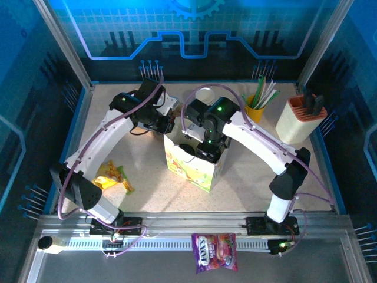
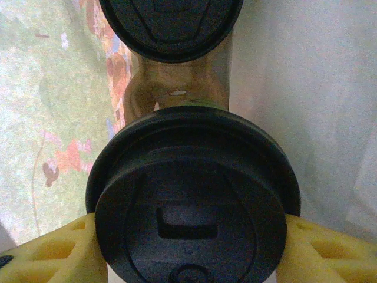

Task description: Pack the takeout coffee

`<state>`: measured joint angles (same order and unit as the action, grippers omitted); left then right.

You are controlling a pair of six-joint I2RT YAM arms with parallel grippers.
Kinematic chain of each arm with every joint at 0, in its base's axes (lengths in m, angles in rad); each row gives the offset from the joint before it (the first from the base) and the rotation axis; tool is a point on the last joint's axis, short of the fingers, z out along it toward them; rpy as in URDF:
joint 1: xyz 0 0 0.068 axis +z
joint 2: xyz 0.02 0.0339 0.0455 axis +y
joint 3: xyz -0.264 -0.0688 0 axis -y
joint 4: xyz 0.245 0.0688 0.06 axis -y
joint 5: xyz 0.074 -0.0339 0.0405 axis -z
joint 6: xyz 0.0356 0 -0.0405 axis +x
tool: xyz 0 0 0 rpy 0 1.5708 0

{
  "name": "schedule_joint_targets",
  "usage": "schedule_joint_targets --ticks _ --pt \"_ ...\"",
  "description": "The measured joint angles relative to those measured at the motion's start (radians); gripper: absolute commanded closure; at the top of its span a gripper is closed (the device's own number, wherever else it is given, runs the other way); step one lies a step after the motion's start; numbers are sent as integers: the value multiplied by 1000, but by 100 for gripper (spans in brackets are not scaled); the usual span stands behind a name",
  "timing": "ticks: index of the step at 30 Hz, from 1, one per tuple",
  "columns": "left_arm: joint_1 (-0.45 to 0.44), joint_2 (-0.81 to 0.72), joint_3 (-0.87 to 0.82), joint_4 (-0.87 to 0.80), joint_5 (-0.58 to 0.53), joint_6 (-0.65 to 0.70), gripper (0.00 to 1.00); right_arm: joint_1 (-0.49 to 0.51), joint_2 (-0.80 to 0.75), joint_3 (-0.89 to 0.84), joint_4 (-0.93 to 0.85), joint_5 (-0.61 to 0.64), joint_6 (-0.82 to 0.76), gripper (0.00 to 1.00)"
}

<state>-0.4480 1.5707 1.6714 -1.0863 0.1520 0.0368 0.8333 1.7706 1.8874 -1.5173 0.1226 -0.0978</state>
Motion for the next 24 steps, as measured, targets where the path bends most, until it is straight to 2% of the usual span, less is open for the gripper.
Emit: schedule_joint_targets --ticks 24 --pt "0 -1 -4 15 3 0 100 3 3 -80 71 -3 -5 61"
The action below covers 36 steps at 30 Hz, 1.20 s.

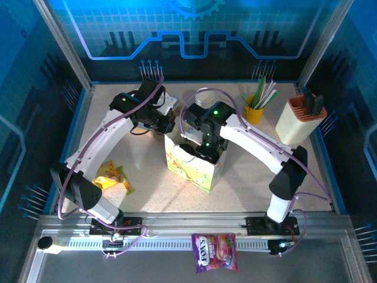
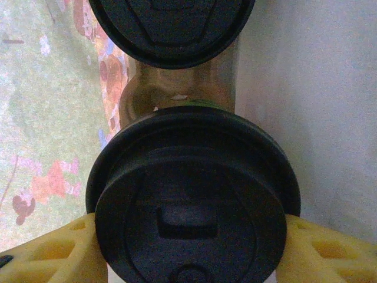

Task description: Pack the takeout coffee

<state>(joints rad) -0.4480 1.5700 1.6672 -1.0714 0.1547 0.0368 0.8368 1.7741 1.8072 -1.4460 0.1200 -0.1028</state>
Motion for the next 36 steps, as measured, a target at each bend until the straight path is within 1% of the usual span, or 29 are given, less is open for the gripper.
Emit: schedule_joint_targets --ticks 20,36 --pt "0 0 0 0 0 0 100 0 11 -76 45 -5 -14 62" --pt "0 0 -2 3 0 16 100 0 11 -87 72 -23 -22 63"
